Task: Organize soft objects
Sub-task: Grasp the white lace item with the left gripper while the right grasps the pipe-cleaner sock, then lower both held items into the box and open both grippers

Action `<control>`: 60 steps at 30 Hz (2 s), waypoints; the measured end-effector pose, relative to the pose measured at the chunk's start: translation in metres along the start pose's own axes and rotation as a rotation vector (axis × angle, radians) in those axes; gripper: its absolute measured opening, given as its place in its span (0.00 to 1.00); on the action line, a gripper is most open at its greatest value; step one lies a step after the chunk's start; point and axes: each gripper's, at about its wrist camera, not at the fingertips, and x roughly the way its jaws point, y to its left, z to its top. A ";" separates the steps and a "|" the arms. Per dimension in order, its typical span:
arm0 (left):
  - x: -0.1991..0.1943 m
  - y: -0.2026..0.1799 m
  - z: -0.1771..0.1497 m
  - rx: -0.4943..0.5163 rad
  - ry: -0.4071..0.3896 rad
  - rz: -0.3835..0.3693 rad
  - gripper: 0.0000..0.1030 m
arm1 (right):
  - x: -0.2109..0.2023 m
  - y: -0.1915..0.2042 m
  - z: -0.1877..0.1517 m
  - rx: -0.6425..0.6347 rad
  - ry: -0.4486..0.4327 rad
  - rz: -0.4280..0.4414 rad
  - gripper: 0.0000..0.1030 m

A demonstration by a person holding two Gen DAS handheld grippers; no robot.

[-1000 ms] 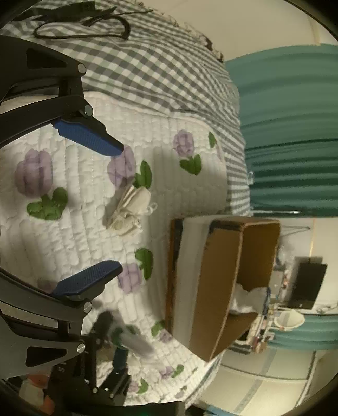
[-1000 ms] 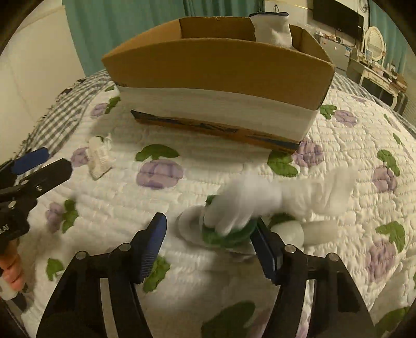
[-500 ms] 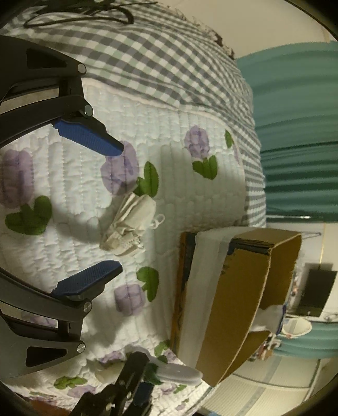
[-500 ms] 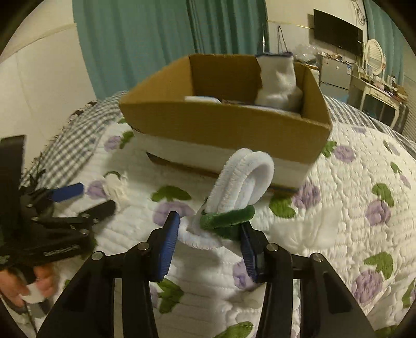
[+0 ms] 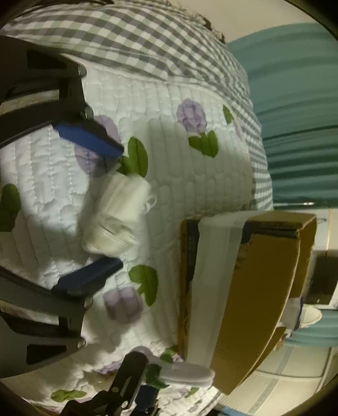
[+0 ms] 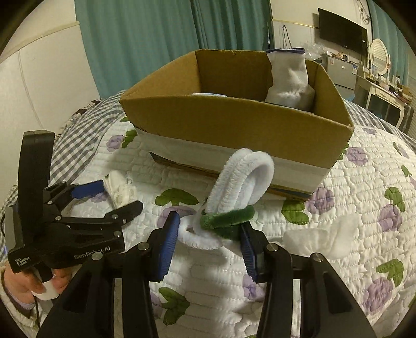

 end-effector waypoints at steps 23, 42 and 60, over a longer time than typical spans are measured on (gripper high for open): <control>-0.134 -0.009 0.010 0.001 -0.193 -0.059 0.55 | -0.117 -0.004 0.041 0.069 -0.172 0.191 0.43; -0.167 -0.056 0.128 0.066 -0.340 -0.037 0.55 | -0.162 -0.020 0.166 -0.101 -0.299 0.096 0.43; -0.027 -0.080 0.140 0.095 -0.231 0.048 0.58 | -0.009 -0.084 0.168 0.014 -0.156 0.117 0.66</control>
